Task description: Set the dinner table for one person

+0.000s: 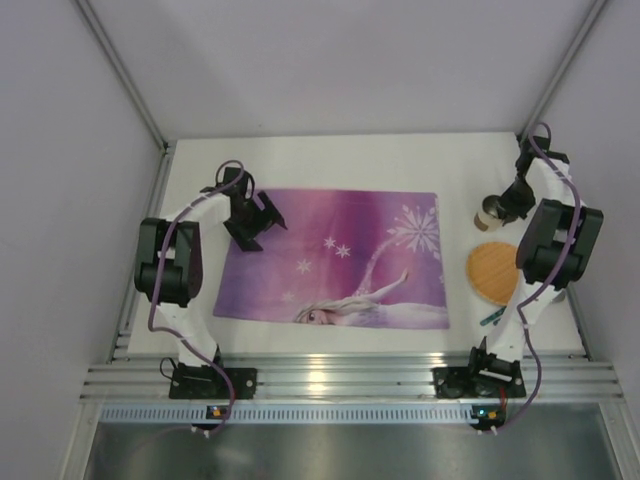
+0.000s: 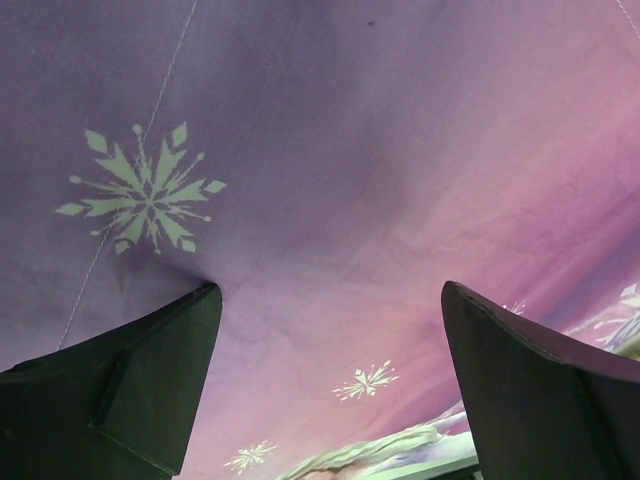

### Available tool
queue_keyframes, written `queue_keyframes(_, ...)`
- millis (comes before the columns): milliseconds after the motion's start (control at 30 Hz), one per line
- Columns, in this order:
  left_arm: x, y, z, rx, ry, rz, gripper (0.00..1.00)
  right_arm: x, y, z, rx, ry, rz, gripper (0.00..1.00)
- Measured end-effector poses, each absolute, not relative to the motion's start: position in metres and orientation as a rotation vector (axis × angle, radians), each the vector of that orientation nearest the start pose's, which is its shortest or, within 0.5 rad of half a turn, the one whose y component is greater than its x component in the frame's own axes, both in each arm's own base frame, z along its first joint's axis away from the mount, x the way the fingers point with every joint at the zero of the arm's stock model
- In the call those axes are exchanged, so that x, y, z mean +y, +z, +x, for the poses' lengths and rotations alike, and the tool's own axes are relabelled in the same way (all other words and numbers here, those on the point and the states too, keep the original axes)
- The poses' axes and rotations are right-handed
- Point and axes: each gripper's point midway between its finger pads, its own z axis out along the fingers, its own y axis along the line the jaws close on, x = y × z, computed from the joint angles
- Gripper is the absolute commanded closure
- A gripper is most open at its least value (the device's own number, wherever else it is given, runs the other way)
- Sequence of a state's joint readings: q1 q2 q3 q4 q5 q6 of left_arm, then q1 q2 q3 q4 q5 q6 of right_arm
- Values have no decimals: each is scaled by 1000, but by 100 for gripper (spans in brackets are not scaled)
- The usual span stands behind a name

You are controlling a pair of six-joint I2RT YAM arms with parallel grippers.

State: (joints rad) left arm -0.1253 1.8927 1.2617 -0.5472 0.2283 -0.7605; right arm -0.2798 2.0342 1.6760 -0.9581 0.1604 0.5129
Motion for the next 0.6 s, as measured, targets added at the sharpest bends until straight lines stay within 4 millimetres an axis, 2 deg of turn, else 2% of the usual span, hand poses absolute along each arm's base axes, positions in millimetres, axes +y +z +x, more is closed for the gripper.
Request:
queue_keyframes(233, -103, 34, 383, 2707, -439, -906, 2, -114, 74, 411, 2620, -177, 1074, 100)
queue_keyframes(400, -91, 34, 374, 2728, -343, -926, 2, -98, 85, 424, 2594, -129, 1046, 100)
queue_keyframes(500, -84, 45, 375, 2736, -291, -943, 2, -76, 94, 432, 2591, -93, 989, 100)
queue_keyframes(600, -83, 72, 393, 2688, -305, -929, 2, -35, 107, 446, 2590, -34, 881, 100)
